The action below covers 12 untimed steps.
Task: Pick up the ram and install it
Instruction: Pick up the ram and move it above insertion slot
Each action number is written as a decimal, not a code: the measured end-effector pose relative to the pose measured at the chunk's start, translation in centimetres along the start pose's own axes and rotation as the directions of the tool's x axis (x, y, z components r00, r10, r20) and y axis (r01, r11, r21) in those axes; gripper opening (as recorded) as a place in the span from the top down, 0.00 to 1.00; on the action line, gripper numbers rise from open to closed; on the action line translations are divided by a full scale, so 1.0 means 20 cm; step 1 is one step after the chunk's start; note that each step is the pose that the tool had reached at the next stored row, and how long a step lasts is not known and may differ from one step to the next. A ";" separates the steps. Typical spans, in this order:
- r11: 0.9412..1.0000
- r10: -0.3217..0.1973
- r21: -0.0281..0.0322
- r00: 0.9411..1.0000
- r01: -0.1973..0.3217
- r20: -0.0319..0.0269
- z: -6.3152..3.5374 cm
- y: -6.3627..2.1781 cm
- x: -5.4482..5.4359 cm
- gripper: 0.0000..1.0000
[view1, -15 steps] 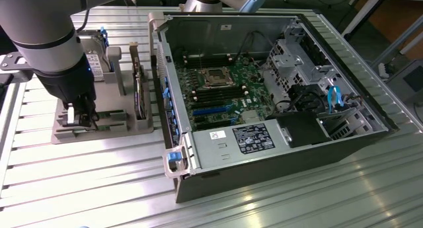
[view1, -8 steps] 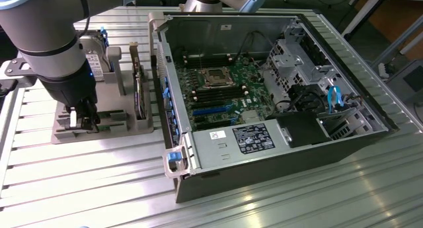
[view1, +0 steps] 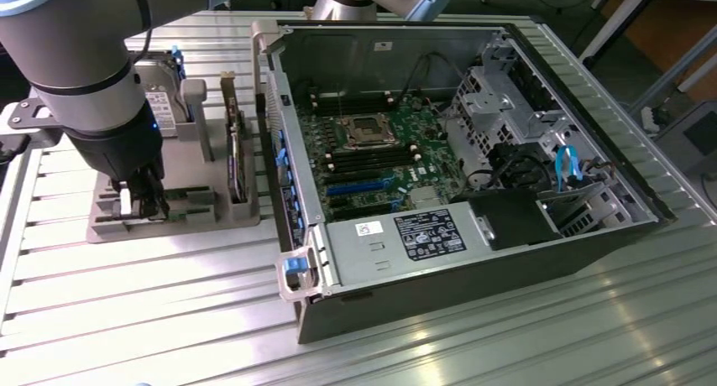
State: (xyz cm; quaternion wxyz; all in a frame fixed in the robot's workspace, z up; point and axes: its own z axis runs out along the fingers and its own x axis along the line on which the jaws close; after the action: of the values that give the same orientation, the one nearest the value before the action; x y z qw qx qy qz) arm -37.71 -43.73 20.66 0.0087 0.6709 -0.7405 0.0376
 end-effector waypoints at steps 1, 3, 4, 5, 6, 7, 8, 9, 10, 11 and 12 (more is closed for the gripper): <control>1.000 0.000 0.000 1.000 0.000 0.000 0.000 0.000 0.00 0.89; 1.000 0.000 0.000 1.000 0.000 0.000 0.000 0.000 0.00 0.89; 1.000 0.000 0.001 1.000 0.000 -0.002 -0.004 -0.001 0.00 0.89; 1.000 0.000 0.000 1.000 0.000 -0.004 -0.011 0.000 0.00 0.89; 1.000 0.000 0.001 1.000 0.000 -0.006 -0.028 -0.001 0.00 0.89; 1.000 0.000 0.001 1.000 0.000 -0.007 -0.035 -0.002 0.00 0.89; 1.000 0.000 0.001 1.000 0.000 -0.008 -0.039 -0.002 0.00 0.89; 1.000 0.000 0.001 1.000 0.000 -0.008 -0.045 -0.002 0.00 0.89; 1.000 0.000 0.001 1.000 0.000 -0.009 -0.055 -0.002 0.00 0.89; 1.000 0.000 0.001 1.000 0.000 -0.009 -0.066 -0.003 0.00 0.89; 1.000 0.000 0.001 1.000 0.000 -0.010 -0.072 -0.003 0.00 0.89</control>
State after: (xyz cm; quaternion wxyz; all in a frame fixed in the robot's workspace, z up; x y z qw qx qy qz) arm -37.71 -43.73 22.11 0.0119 0.6709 -0.7403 0.0413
